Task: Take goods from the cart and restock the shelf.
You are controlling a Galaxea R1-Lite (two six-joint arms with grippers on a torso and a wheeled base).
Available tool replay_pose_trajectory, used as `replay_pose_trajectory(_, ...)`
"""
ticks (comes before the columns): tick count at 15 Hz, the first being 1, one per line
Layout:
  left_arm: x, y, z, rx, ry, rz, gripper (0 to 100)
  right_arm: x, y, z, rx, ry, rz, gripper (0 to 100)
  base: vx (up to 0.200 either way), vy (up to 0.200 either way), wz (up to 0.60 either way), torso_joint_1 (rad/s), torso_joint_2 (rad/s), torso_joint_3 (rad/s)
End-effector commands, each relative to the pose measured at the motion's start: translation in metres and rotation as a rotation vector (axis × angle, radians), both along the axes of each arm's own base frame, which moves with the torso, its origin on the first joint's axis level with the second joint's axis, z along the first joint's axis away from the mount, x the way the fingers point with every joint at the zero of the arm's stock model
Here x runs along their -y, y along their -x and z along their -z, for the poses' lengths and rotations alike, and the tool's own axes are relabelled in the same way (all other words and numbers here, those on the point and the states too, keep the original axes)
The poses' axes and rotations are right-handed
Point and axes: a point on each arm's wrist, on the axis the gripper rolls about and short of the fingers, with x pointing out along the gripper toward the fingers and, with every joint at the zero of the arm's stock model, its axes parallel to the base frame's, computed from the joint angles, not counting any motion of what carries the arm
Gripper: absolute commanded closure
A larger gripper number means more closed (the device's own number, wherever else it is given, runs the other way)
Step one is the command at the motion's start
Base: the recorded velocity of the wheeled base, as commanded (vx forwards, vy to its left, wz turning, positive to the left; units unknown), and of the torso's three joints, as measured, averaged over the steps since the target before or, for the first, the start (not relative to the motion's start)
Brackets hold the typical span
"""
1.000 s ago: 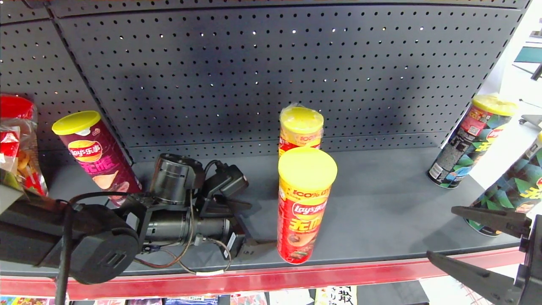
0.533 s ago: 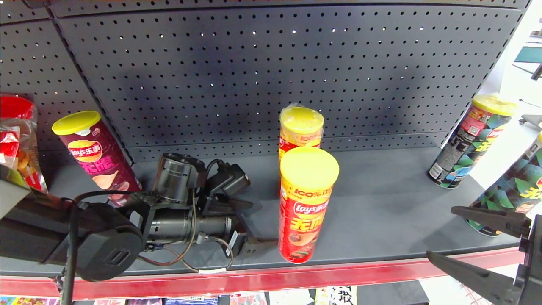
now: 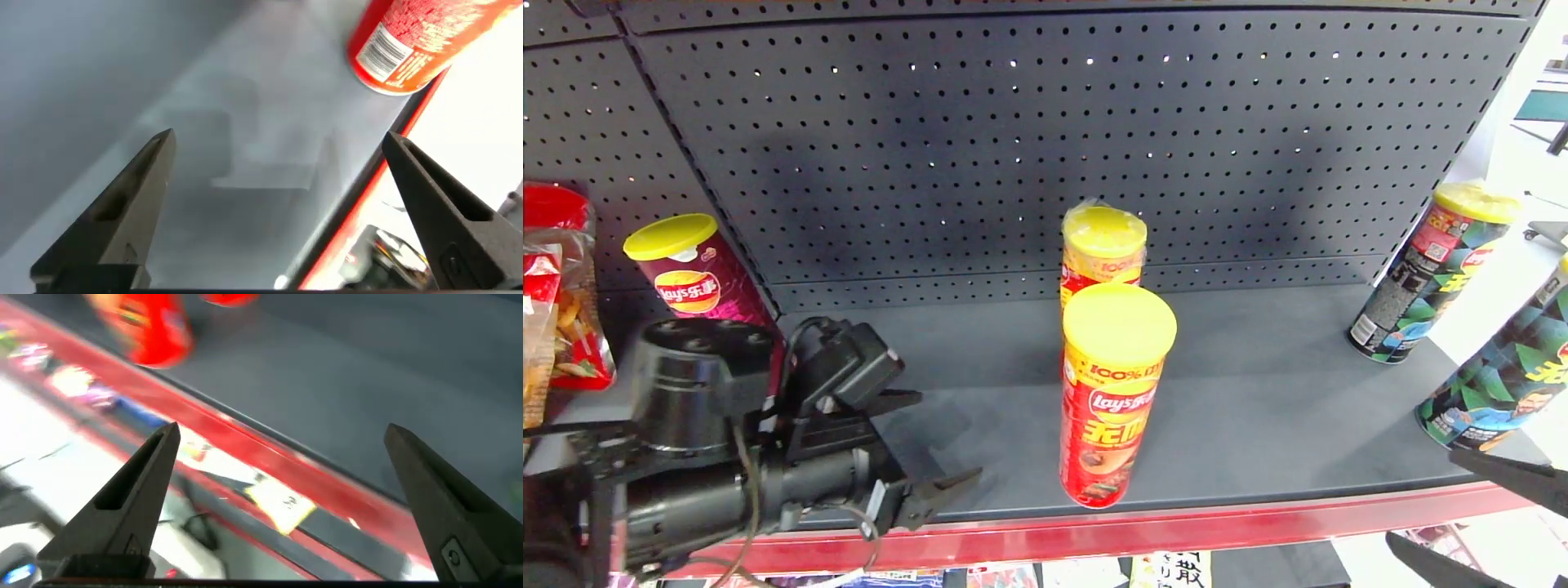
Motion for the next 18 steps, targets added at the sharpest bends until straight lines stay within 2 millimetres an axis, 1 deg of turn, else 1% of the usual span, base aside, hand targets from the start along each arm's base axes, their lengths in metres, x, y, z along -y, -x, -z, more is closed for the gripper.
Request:
replay_pose_trajectory(1, -0.038, 0.051, -0.023, 0.14, 0.033, -0.15, 0, 0.019, 0.025, 0.015, 0.098, 0.028, 0.223, 0, 0.0, 0.0, 0.0, 0.0, 0.0, 0.0)
replay_pose_trajectory(2, -0.053, 0.069, -0.028, 0.157, -0.033, -0.299, 0, 0.026, 0.036, 0.017, 0.112, 0.04, 0.338, 0, 0.0, 0.0, 0.0, 0.0, 0.0, 0.0)
replay_pose_trajectory(4, -0.07, 0.094, -0.028, 0.143, -0.078, -0.394, 0, 0.03, 0.048, 0.021, 0.113, 0.009, 0.381, 0, 0.0, 0.0, 0.0, 0.0, 0.0, 0.0)
replay_pose_trajectory(5, -0.081, 0.113, -0.026, 0.163, -0.067, -0.427, 0, 0.032, 0.055, 0.025, 0.121, -0.013, 0.384, 0, 0.0, 0.0, 0.0, 0.0, 0.0, 0.0)
replay_pose_trajectory(6, -0.087, 0.121, -0.025, 0.183, -0.066, -0.469, 0, 0.032, 0.057, 0.026, 0.127, -0.015, 0.386, 0, 0.0, 0.0, 0.0, 0.0, 0.0, 0.0)
replay_pose_trajectory(7, -0.102, 0.136, -0.022, 0.223, -0.096, -0.651, 0, 0.033, 0.059, 0.025, 0.127, -0.015, 0.394, 0, 0.0, 0.0, 0.0, 0.0, 0.0, 0.0)
replay_pose_trajectory(9, -0.115, 0.156, -0.014, 0.216, -0.084, -0.808, 0, 0.033, 0.058, 0.024, 0.117, -0.011, 0.414, 0, 0.0, 0.0, 0.0, 0.0, 0.0, 0.0)
replay_pose_trajectory(10, -0.119, 0.165, -0.006, 0.219, -0.081, -0.859, 0, 0.033, 0.058, 0.026, 0.113, -0.008, 0.426, 0, 0.0, 0.0, 0.0, 0.0, 0.0, 0.0)
replay_pose_trajectory(11, -0.121, 0.172, -0.003, 0.246, -0.056, -0.868, 0, 0.033, 0.058, 0.025, 0.116, -0.009, 0.431, 0, 0.0, 0.0, 0.0, 0.0, 0.0, 0.0)
replay_pose_trajectory(13, -0.124, 0.187, -0.001, 0.305, -0.025, -0.871, 0, 0.033, 0.057, 0.016, 0.137, -0.011, 0.446, 0, 0.0, 0.0, 0.0, 0.0, 0.0, 0.0)
replay_pose_trajectory(15, -0.126, 0.193, -0.002, 0.362, -0.057, -0.851, 0, 0.034, 0.058, 0.019, 0.138, 0.0, 0.478, 0, 0.0, 0.0, 0.0, 0.0, 0.0, 0.0)
replay_pose_trajectory(17, -0.126, 0.196, -0.001, 0.376, -0.057, -0.844, 0, 0.034, 0.059, 0.021, 0.138, 0.006, 0.494, 0, 0.0, 0.0, 0.0, 0.0, 0.0, 0.0)
replay_pose_trajectory(18, -0.127, 0.199, 0.004, 0.384, -0.041, -0.824, 0, 0.034, 0.059, 0.024, 0.138, 0.036, 0.494, 0, 0.0, 0.0, 0.0, 0.0, 0.0, 0.0)
